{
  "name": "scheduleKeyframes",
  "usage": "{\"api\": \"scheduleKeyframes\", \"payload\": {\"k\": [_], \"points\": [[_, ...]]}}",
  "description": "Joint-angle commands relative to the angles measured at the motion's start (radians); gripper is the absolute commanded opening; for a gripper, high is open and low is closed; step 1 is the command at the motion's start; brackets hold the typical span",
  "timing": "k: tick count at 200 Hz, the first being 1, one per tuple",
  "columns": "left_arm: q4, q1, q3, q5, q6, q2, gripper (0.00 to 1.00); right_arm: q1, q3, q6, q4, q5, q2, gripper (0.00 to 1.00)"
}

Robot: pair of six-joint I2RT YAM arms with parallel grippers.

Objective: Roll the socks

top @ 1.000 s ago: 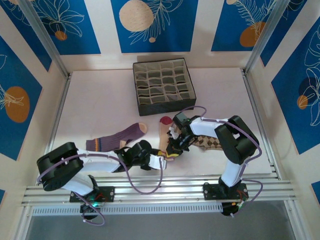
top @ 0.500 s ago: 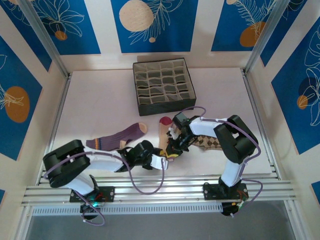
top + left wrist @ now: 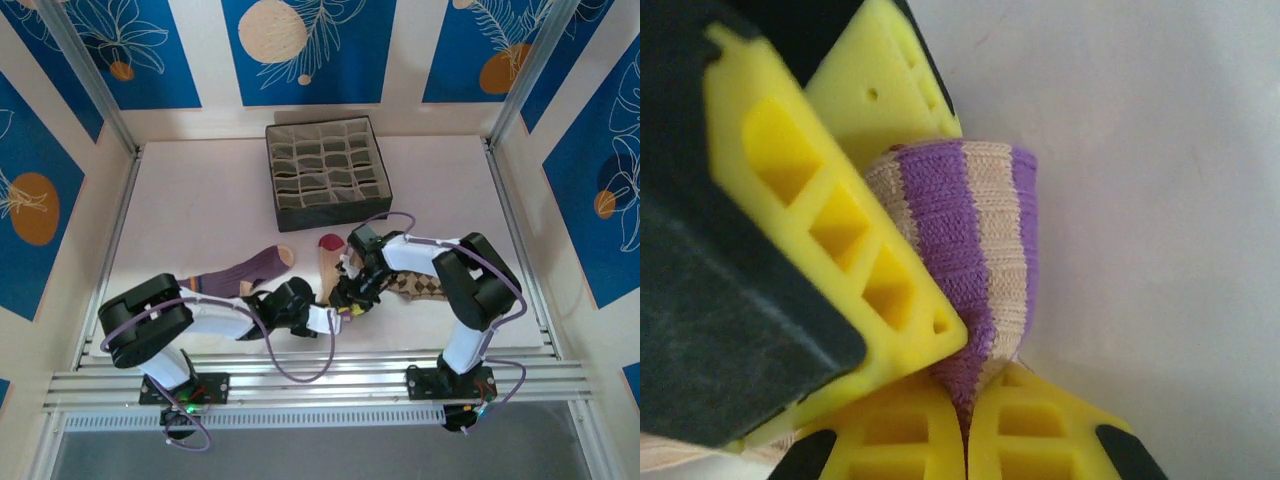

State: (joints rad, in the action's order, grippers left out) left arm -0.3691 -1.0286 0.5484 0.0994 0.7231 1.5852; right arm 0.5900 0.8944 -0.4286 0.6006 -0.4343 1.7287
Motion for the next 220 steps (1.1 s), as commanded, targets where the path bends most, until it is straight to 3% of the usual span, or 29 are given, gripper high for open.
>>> {"api": "scheduleKeyframes", "payload": {"k": [1,60,101,128,149,192,220], "points": [[0.193,0.029,0.025,0.16,-0.1,0.02,0.0,-0.017,-0.061,-0.026,-0.023,0.128,-0.04,0.49],[0.365,0.109,0.13,0.422,-0.225,0.046,0.0,-0.075,-0.17,-0.062,-0.139,0.154,-0.243,0.5],[0.457,0.184,0.21,0.567,-0.285,0.111,0.0,-0.068,-0.266,-0.053,-0.276,0.061,-0.36,0.44],[0.503,0.207,0.259,0.601,-0.307,0.172,0.0,-0.055,-0.308,-0.065,-0.365,-0.02,-0.355,0.42],[0.523,0.222,0.283,0.613,-0.334,0.204,0.0,-0.03,-0.316,-0.069,-0.397,-0.046,-0.323,0.46],[0.51,0.268,0.287,0.635,-0.446,0.235,0.0,0.024,-0.318,-0.063,-0.407,-0.022,-0.293,0.48],[0.481,0.3,0.278,0.651,-0.521,0.239,0.0,0.037,-0.307,-0.052,-0.383,0.025,-0.278,0.42]]}}
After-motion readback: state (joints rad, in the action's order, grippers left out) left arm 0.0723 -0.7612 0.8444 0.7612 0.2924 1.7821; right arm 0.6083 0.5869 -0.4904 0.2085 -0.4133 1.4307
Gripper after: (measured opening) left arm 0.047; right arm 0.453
